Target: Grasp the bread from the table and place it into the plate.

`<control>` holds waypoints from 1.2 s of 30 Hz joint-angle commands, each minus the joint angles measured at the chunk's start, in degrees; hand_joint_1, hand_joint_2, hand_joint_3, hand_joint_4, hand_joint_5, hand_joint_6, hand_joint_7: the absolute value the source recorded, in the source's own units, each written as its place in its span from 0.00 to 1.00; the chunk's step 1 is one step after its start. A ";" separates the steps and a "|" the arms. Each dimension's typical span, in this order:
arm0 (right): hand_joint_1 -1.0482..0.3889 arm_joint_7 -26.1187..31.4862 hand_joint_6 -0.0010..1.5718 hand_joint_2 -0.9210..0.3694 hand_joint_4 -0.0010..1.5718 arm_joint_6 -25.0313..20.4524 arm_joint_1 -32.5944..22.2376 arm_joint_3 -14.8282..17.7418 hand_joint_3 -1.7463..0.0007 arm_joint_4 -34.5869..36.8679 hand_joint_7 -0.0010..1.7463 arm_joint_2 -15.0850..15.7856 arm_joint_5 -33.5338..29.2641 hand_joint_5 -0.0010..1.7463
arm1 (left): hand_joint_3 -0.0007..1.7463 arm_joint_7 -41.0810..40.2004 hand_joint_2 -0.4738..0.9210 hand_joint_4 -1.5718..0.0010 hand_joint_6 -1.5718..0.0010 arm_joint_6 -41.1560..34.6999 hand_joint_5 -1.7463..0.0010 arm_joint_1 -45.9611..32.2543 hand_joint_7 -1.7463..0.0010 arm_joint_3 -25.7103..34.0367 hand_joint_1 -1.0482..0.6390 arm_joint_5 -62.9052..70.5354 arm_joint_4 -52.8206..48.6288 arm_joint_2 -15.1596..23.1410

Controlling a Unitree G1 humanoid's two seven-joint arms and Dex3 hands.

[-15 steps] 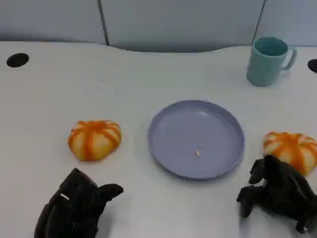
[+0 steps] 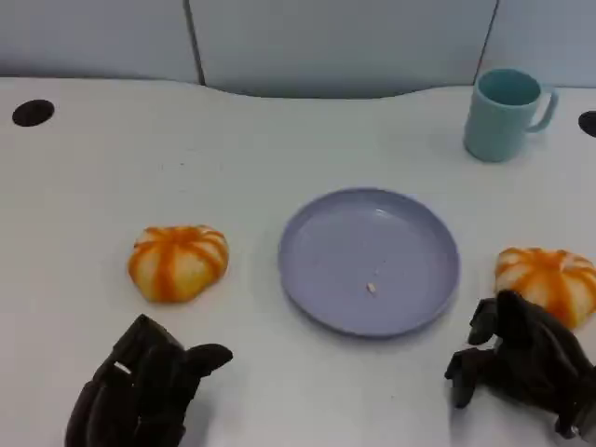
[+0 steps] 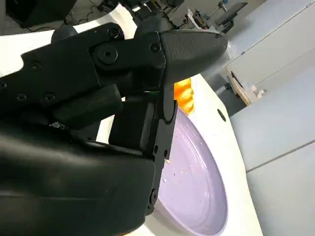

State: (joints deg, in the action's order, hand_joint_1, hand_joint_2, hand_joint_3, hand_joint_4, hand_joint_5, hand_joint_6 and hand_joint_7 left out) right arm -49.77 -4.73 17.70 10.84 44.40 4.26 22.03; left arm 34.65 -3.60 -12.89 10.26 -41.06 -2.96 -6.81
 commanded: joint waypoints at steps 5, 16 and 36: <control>0.37 -0.42 1.00 0.00 1.00 0.44 -0.26 0.23 0.82 0.78 0.23 0.93 -0.08 0.41 | 0.24 1.35 1.00 0.46 0.61 0.47 0.00 0.30 0.08 0.71 0.34 0.02 -0.73 0.72; 0.37 0.15 1.00 0.00 1.00 0.06 0.17 0.19 0.83 1.40 0.24 0.56 -0.10 0.41 | 0.24 1.99 1.00 0.48 0.60 0.99 0.00 0.77 0.11 1.01 0.32 0.46 -1.03 1.46; 0.37 0.82 1.00 0.00 1.00 -0.37 -0.48 0.00 0.83 0.19 0.24 -0.52 0.32 0.41 | 0.05 -9.75 1.00 0.86 0.79 28.96 0.70 3.13 0.91 1.88 0.31 45.14 13.59 14.75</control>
State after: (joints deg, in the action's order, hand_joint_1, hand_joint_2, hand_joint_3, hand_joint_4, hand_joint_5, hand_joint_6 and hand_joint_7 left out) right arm -49.40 -4.20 18.25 10.77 45.10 3.79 22.03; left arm 33.64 10.72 -10.72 9.91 -20.47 -0.80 -0.78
